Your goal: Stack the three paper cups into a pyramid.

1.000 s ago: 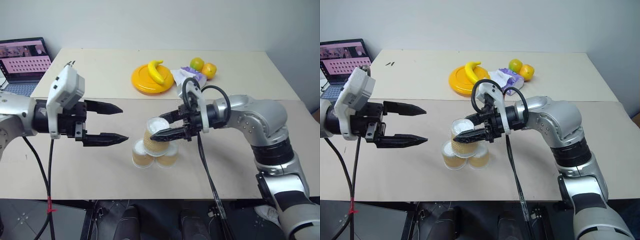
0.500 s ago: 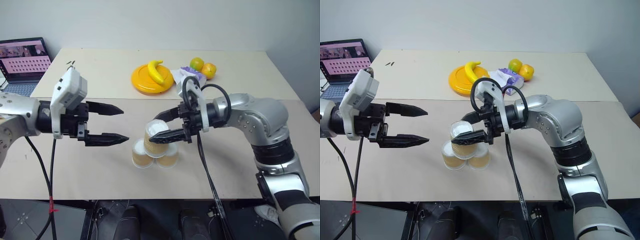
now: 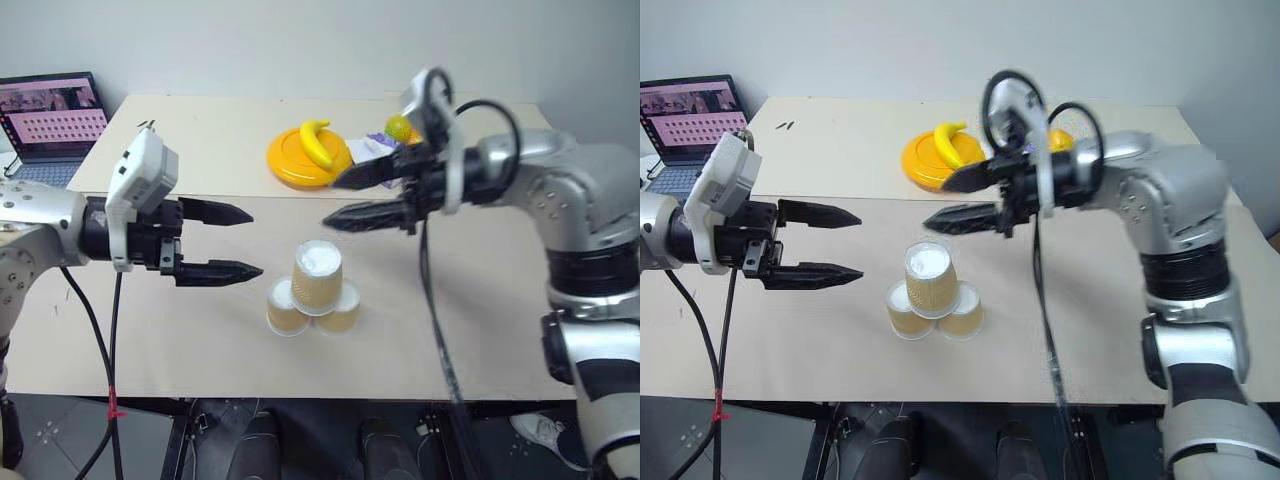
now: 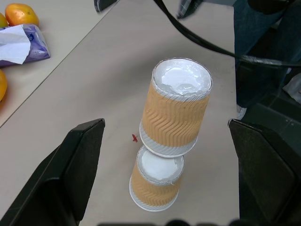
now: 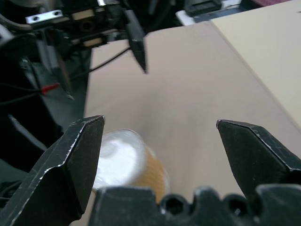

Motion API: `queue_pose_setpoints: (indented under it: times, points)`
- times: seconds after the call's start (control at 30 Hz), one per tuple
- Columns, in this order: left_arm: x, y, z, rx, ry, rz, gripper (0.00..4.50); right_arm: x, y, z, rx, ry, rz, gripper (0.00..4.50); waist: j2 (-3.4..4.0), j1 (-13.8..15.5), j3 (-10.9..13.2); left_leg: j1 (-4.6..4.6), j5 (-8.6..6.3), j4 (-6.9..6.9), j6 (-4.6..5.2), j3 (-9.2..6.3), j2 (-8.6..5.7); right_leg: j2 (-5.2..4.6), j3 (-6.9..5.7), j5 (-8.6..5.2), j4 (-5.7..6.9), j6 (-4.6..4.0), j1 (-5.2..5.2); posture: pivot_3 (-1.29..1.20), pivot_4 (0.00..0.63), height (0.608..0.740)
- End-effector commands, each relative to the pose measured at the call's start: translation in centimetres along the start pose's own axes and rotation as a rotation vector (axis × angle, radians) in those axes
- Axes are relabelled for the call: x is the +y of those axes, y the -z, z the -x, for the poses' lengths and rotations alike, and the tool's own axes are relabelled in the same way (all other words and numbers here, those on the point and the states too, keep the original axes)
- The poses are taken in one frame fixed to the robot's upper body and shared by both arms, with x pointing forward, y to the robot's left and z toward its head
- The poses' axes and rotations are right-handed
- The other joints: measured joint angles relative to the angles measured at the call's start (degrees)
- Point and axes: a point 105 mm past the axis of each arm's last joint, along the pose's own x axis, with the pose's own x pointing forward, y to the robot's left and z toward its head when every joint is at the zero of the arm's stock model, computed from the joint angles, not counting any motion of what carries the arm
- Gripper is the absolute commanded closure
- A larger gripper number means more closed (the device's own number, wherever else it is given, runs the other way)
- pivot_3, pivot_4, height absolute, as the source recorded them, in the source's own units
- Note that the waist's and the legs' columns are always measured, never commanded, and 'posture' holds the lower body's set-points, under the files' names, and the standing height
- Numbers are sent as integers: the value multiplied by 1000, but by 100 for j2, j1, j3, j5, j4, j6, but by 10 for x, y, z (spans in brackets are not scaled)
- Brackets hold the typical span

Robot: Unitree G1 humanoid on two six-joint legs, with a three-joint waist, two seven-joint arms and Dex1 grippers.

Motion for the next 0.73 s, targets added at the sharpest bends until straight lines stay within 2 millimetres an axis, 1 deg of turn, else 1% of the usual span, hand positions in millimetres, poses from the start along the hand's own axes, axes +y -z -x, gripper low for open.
queue_pose_setpoints:
  times: [0.03, 0.07, 0.1, 0.17, 0.2, 0.27, 0.37, 0.47, 0.53, 0.73]
  points:
    - [4, -13, 3, -52, -43, -10, 0, -13, -15, 42, -32, 95, 141, 21, 0, -4, 0, -3, 0, 0, 0, 0, 0, 0, 0, 0, 2, 0, -4, 0, 150, 732]
    - [5, -13, 3, -55, -50, -7, 0, -14, -13, 50, -30, 109, 164, 21, 0, 3, 0, -9, 0, 1, 0, -1, 0, 0, 0, 0, 3, 0, -11, 0, 150, 732]
    - [7, -10, 2, -41, -78, -21, 0, -13, -6, 62, -9, 119, 220, 21, -1, 9, 0, -15, 0, 2, 0, 0, -1, 0, 0, 0, 3, 0, -15, 0, 150, 732]
    - [12, -6, 0, -26, -126, -38, 0, -7, 7, 76, 27, 114, 274, 21, -1, 39, 1, -17, -2, 3, 3, -1, -1, 0, -2, -2, -2, 3, -13, 0, 150, 732]
    - [17, -6, -1, -43, -158, -41, 0, -2, 15, 82, 45, 105, 259, 21, -1, 42, 0, -17, -4, 3, 5, 1, -1, -1, -1, -2, -3, 3, -13, 0, 150, 732]
    - [17, -3, -5, -54, -176, -49, 0, 9, 39, 93, 75, 110, 207, 21, -1, 66, 0, -16, -6, 4, 8, 1, -1, 0, -1, -2, 4, 3, -15, 0, 150, 732]
    - [16, 5, -8, -43, -181, -52, 0, 13, 55, 99, 76, 154, 193, 21, -1, 10, 1, -16, -6, 8, 9, 4, -1, 0, 4, 0, 9, 0, -18, 0, 150, 732]
    - [12, 13, -13, -45, -174, -44, 0, 10, 69, 105, 59, 211, 168, 21, 0, -33, 1, -9, -5, 13, 8, 4, -1, 0, 5, 0, 18, 0, -12, 0, 150, 732]
    - [11, 16, -14, -60, -182, -30, 0, 10, 76, 105, 55, 233, 151, 21, 0, -34, 1, 0, -5, 15, 8, 2, -1, 0, 4, 0, 19, 0, -1, 0, 150, 732]
    - [8, 33, -18, -46, -208, -16, 0, 5, 81, 105, 16, 270, 93, 21, 0, -37, 1, 17, -5, 15, 8, 2, -1, -1, 4, 0, 10, 0, 21, 0, 150, 732]
